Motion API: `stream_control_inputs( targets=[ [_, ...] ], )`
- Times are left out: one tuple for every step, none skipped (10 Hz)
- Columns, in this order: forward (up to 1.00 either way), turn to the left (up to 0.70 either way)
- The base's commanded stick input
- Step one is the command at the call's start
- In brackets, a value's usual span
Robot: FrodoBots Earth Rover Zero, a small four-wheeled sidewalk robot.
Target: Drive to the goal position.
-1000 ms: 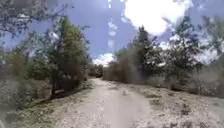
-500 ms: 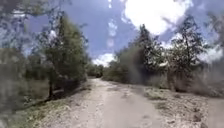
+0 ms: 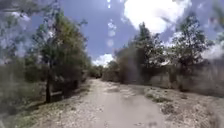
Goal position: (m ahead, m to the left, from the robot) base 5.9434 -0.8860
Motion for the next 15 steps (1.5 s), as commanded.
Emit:
stream_control_inputs(
  targets=[
    [0.45, 0.00],
    [0.45, 0.00],
    [0.45, 0.00],
    [0.45, 0.00],
    [0.45, 0.00],
    [0.45, 0.00],
    [0.45, 0.00],
    [0.45, 0.00],
    [0.45, 0.00],
    [0.45, 0.00],
    [0.45, 0.00],
    [0.45, 0.00],
    [0.45, 0.00],
    [0.45, 0.00],
    [0.45, 0.00]
  ],
)
